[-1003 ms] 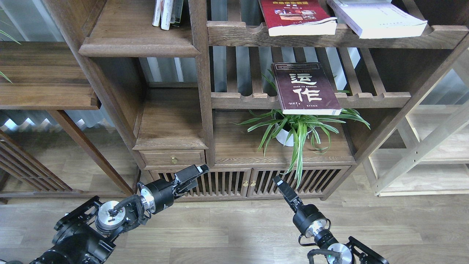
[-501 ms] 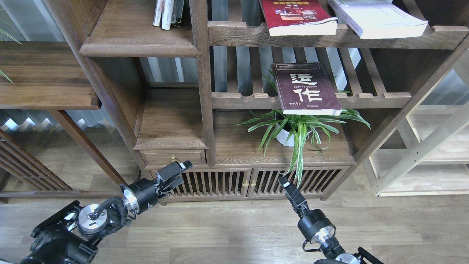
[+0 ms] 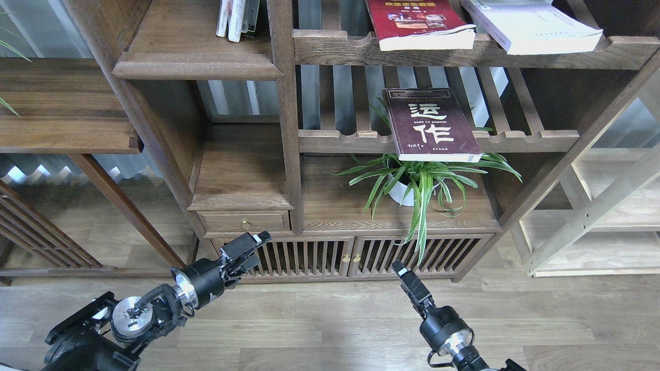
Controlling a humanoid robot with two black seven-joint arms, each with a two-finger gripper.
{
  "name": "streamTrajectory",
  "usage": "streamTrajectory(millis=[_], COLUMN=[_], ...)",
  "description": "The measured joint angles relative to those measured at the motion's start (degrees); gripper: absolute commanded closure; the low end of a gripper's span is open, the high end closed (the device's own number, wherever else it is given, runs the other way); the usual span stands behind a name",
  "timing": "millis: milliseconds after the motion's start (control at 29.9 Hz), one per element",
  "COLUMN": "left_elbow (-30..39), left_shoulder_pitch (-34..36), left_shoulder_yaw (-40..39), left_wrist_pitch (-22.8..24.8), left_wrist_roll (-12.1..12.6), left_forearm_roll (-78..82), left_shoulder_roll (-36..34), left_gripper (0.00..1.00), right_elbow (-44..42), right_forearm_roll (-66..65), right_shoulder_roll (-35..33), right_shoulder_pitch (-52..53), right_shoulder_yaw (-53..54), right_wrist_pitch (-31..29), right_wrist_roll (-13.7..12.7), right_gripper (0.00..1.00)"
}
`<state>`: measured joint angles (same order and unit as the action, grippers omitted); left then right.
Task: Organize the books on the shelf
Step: 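Raise both grippers toward the shelf, right gripper toward the red book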
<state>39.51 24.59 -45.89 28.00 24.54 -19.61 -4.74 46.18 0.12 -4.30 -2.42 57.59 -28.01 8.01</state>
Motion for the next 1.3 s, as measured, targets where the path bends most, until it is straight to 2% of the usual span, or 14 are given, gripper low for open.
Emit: streamTrajectory(millis=[167, 535, 769, 1003, 1304], left_elbow=[0.19, 0.16, -0.95, -2.3, -2.42], left_shoulder_pitch=[0.55, 0.33, 0.26, -0.24, -1.79], left_shoulder_yaw=[0.0, 0.54, -3.88, -4.67, -4.91], left_wrist_pitch=[0.0, 0.0, 0.0, 0.0, 0.0], left_wrist_roll=[-1.34, -1.08, -1.45, -1.53, -1.59], left_forearm_roll=[-0.04, 0.69, 0.69, 0.71, 0.17], left_shoulder_roll=[0.83, 0.68, 1.1, 0.67, 0.52], left_gripper=[0.0, 0.0, 0.0, 0.0, 0.0], right_elbow=[0.03, -0.04, -0.04, -0.22, -5.73], right_forearm_roll=[0.05, 0.09, 0.55, 1.36, 7.78], right_shoulder_roll=[0.2, 2.39, 4.27, 4.3, 4.3], right_shoulder_pitch=[0.29, 3.23, 7.05, 10.13, 17.99], right_shoulder_yaw=[-0.43, 0.24, 0.67, 0.68, 0.68], right_wrist_pitch=[0.0, 0.0, 0.0, 0.0, 0.0], right_wrist_roll=[-0.49, -0.19, -0.17, 0.09, 0.51], right_gripper=[0.0, 0.0, 0.0, 0.0, 0.0])
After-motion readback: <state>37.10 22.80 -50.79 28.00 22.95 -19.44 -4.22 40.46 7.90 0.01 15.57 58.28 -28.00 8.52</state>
